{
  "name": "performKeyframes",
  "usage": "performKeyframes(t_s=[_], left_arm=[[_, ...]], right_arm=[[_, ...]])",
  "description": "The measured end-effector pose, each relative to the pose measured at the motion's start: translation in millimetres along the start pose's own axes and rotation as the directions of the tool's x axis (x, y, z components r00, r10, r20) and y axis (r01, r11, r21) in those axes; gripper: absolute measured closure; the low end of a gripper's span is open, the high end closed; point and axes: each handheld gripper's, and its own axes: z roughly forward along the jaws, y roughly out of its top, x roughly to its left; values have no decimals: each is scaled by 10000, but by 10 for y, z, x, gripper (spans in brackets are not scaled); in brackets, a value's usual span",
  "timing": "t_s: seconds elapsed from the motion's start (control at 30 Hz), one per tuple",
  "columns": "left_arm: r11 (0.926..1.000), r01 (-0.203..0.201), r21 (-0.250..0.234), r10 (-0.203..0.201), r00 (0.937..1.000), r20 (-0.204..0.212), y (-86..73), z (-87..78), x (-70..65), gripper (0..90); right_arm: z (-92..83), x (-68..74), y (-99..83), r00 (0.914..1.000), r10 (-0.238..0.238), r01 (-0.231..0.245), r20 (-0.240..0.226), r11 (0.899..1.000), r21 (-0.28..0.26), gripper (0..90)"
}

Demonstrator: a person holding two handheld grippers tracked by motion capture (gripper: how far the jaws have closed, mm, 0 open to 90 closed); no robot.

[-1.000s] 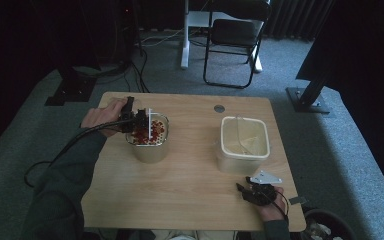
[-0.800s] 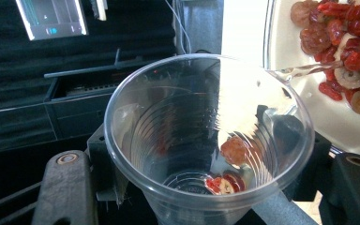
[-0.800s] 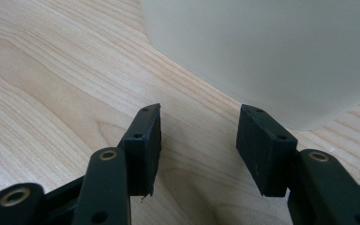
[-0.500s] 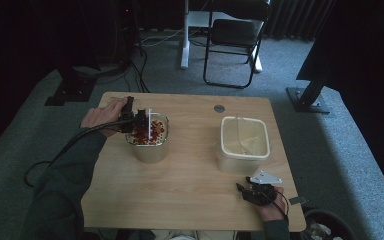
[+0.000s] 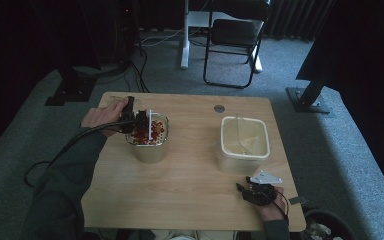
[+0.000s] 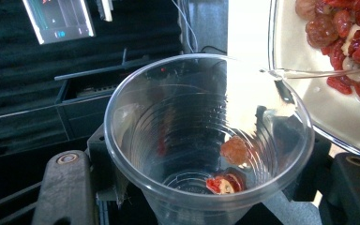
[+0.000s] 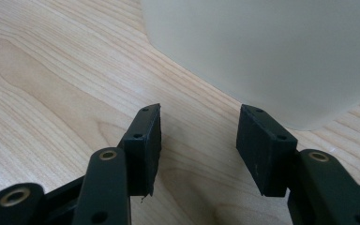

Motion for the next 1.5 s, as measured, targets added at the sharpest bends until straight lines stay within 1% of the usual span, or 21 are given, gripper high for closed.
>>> performKeyframes(t_s=[0.27, 0.53, 0.8, 0.93, 1.0, 1.03, 1.23, 1.37, 1.5], left_arm=[[10000, 86, -20, -86, 10000, 8, -10, 0, 11, 328], [10000, 81, -21, -81, 10000, 6, -7, 2, 11, 328], [10000, -13, 22, 14, 10000, -37, -5, 5, 6, 328], [9998, -197, 96, 198, 9998, -88, -7, 14, -1, 328], [9997, -211, 118, 212, 9997, -94, -7, 17, -8, 328], [9992, -349, 174, 352, 9992, -166, -4, 17, -12, 328], [9989, -437, 176, 441, 9987, -248, -2, 19, -15, 328], [9981, -576, 229, 583, 9979, -288, 5, 25, -29, 328], [9982, -547, 226, 554, 9980, -293, 5, 27, -36, 328]], right_arm=[[1, 1, 1, 10000, -1, 1, -5, 10000, -4, 497], [2, -1, 2, 10000, 19, -19, -25, 10000, 6, 497], [2, -1, 2, 10000, 32, -32, -29, 10000, 11, 497], [3, -4, 3, 10000, 46, -46, -40, 10000, 16, 497], [3, -4, 3, 10000, 48, -48, -41, 10000, 11, 497], [3, -4, 3, 10000, 51, -51, -44, 10000, 18, 496], [3, -6, 3, 10000, 61, -61, -53, 10000, 21, 497], [4, -6, 3, 10000, 62, -62, -60, 10000, 15, 497], [4, -7, 3, 10000, 64, -64, -59, 10000, 15, 496]])
